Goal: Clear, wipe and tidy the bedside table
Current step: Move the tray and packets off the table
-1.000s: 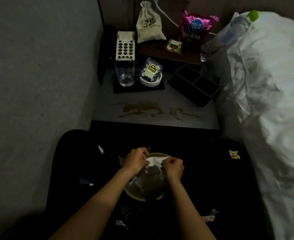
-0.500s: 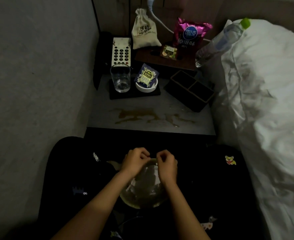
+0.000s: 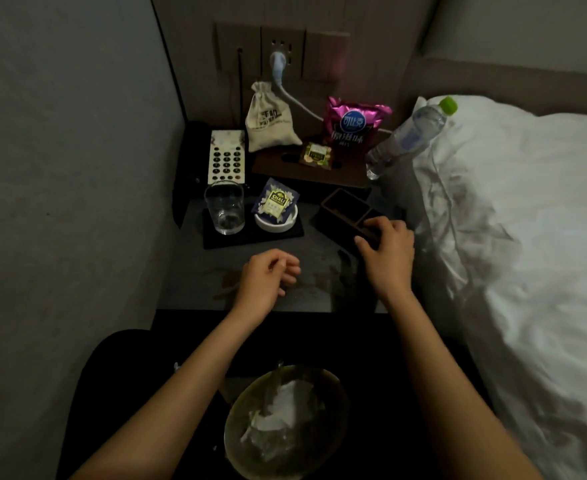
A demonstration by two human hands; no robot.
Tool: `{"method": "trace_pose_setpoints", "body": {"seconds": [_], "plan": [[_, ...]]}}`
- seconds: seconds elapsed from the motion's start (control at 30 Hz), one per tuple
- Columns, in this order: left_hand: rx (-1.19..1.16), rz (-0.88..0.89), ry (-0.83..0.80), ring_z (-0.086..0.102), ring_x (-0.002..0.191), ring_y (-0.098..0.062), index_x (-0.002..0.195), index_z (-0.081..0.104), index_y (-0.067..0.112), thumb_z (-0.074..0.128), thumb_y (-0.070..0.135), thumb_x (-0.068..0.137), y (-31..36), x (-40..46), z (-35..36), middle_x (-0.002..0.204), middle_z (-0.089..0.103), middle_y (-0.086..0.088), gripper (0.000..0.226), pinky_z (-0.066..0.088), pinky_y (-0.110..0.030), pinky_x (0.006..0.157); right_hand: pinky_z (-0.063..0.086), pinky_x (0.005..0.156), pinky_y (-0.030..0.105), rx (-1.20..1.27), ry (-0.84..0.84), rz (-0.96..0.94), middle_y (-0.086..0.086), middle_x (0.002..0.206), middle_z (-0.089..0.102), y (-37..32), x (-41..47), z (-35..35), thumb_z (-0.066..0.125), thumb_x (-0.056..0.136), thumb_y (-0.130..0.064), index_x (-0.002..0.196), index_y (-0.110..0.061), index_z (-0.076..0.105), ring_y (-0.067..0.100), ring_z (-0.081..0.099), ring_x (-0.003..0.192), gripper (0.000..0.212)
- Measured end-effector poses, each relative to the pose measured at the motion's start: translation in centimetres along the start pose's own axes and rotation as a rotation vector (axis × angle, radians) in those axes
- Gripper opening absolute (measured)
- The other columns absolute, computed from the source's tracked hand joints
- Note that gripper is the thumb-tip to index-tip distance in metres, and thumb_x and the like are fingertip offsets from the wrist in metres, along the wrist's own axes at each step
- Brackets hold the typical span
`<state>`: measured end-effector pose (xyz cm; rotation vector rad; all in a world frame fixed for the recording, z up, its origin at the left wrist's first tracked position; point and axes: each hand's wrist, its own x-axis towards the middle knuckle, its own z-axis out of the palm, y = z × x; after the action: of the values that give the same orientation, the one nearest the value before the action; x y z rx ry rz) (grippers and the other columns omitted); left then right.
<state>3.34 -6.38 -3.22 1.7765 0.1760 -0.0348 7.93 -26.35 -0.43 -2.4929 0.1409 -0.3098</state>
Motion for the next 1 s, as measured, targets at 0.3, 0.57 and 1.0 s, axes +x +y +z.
{"method": "trace_pose_setpoints", "body": {"seconds": [0.3, 0.57, 1.0], "plan": [[-0.004, -0.027, -0.056, 0.060, 0.104, -0.016, 0.123, 0.056, 0.015, 0.050, 0.005, 0.098, 3.5, 4.5, 1.9, 0.121, 0.062, -0.007, 0.027, 0.054, -0.032, 0.070, 0.034, 0.106, 0.054, -0.282, -0.328, 0.045, 0.012, 0.145, 0.033, 3.1, 6.6, 1.0, 0.081, 0.075, -0.035, 0.149, -0.023, 0.025, 0.038, 0.031, 0.135, 0.093], [0.005, -0.048, -0.073, 0.053, 0.118, -0.020, 0.142, 0.042, 0.014, 0.056, 0.008, 0.096, 5.3, 5.8, 2.6, 0.141, 0.046, -0.011, 0.048, 0.053, -0.040, 0.084, 0.040, 0.101, 0.043, -0.087, -0.240, -0.051, 0.014, 0.134, 0.044, 3.7, 6.7, -0.3, 0.088, 0.066, -0.024, 0.139, -0.011, 0.042, 0.037, 0.042, 0.124, 0.088], [-0.378, 0.001, -0.288, 0.064, 0.114, -0.019, 0.144, 0.040, 0.017, 0.082, 0.013, 0.065, 10.5, 2.4, 3.7, 0.131, 0.060, -0.007, 0.089, 0.056, -0.038, 0.090, 0.040, 0.107, 0.040, 0.088, -0.409, -0.313, 0.007, 0.132, 0.049, -0.2, 3.4, -13.6, 0.086, 0.065, -0.007, 0.137, -0.015, 0.046, 0.023, 0.047, 0.123, 0.082]]}}
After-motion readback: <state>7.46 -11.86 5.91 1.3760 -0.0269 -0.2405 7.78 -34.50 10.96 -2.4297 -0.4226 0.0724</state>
